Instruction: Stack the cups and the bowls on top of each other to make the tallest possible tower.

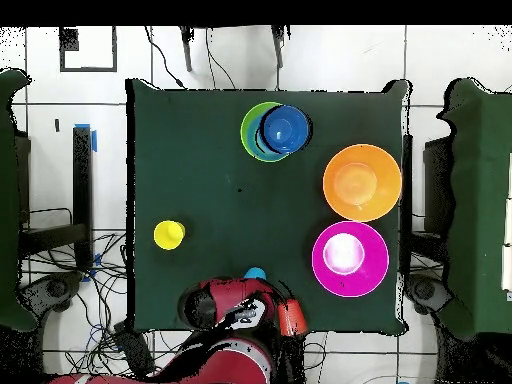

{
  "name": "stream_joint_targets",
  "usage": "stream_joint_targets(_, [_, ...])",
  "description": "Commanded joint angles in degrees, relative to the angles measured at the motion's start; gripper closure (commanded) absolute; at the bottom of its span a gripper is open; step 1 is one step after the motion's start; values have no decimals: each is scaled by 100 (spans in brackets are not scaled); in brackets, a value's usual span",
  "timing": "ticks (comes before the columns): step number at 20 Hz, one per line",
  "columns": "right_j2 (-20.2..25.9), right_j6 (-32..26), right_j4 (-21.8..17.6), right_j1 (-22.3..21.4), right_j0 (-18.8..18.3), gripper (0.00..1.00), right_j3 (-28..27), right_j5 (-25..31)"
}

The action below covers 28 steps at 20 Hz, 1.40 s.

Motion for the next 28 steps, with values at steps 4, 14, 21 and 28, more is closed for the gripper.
stream_joint_targets(4, [683, 571, 282, 110, -83, 100, -662, 413])
stream_joint_targets(14, [708, 554, 359, -643, -170, 100, -377, 835])
stream_joint_targets(21, [387, 554, 362, -996, 17, 100, -745, 1099])
stream_joint_targets(28, [525, 367, 436, -1285, -146, 100, -1160, 1994])
